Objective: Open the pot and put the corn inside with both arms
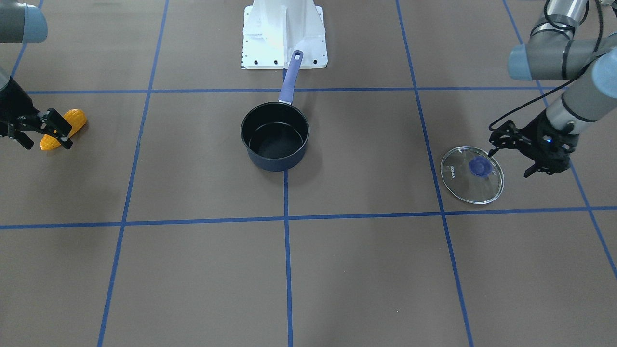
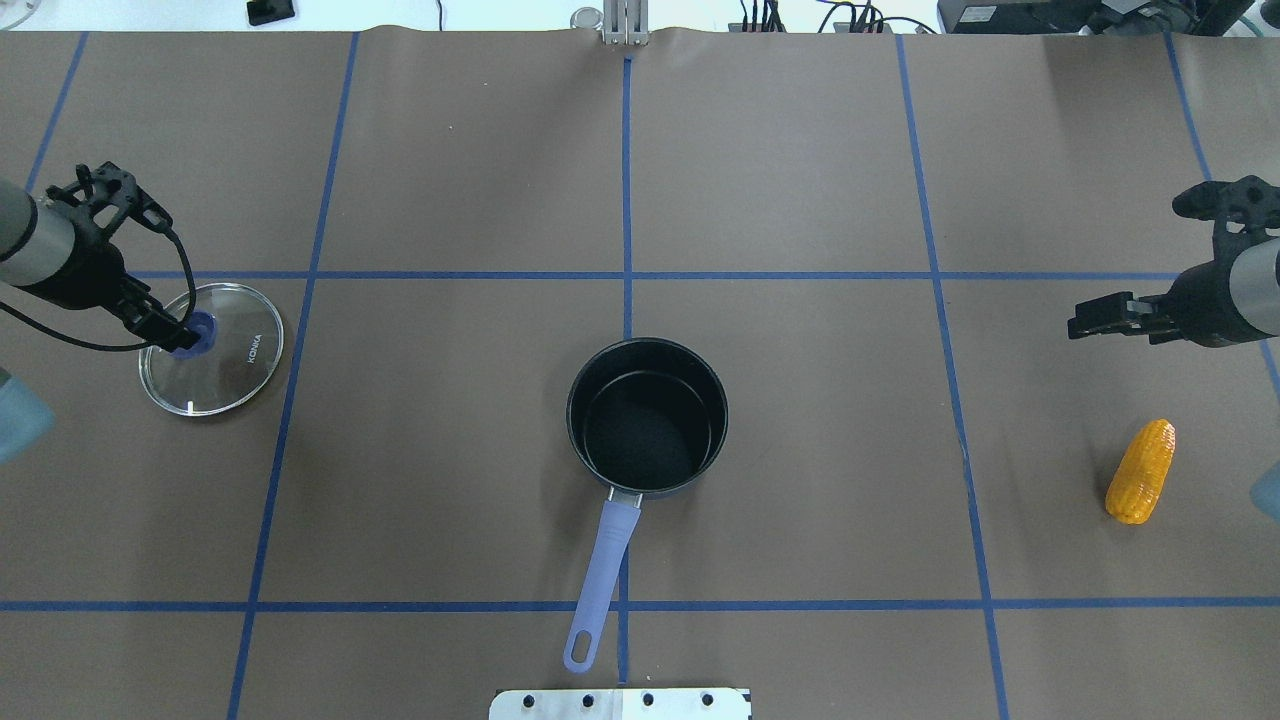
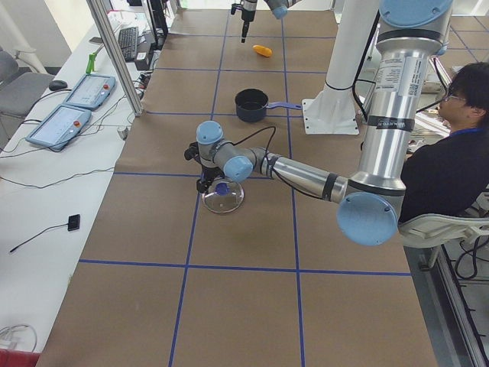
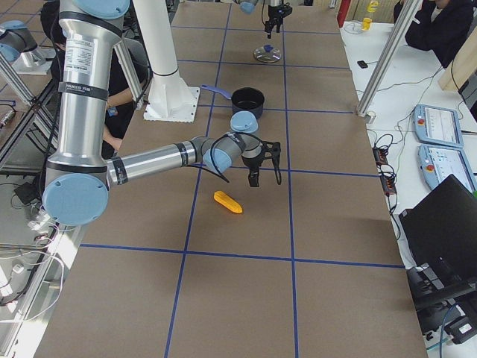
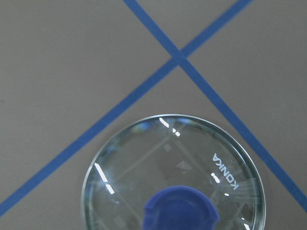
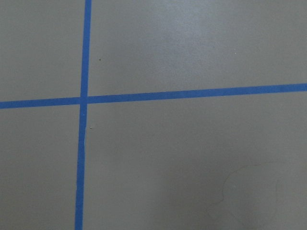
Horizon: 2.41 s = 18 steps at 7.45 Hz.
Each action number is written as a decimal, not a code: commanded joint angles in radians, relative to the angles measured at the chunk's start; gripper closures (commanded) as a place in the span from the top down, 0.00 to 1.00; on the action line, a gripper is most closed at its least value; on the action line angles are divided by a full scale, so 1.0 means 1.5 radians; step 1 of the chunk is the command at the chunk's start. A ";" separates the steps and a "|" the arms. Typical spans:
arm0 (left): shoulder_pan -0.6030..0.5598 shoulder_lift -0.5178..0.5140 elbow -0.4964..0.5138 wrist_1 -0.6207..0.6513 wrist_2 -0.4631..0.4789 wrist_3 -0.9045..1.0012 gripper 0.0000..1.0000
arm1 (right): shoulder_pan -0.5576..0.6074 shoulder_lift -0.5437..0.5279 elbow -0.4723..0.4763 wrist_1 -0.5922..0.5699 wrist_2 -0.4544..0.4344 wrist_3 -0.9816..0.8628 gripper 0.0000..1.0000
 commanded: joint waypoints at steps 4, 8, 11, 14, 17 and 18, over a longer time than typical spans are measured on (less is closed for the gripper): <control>-0.220 0.000 0.010 0.144 -0.069 0.236 0.98 | -0.093 -0.136 0.019 0.070 -0.117 0.091 0.99; -0.226 0.000 0.008 0.146 -0.067 0.237 0.98 | -0.247 -0.127 0.019 0.084 -0.247 0.246 0.94; -0.226 0.003 0.004 0.145 -0.068 0.230 0.99 | -0.265 -0.131 0.017 0.085 -0.258 0.251 0.90; -0.226 0.007 0.003 0.142 -0.067 0.230 0.99 | -0.271 -0.135 0.014 0.090 -0.264 0.250 0.87; -0.226 0.013 0.002 0.139 -0.066 0.230 0.99 | -0.268 -0.134 0.026 0.089 -0.263 0.244 0.87; -0.225 0.013 0.003 0.139 -0.065 0.229 0.99 | -0.266 -0.135 0.026 0.089 -0.260 0.238 0.88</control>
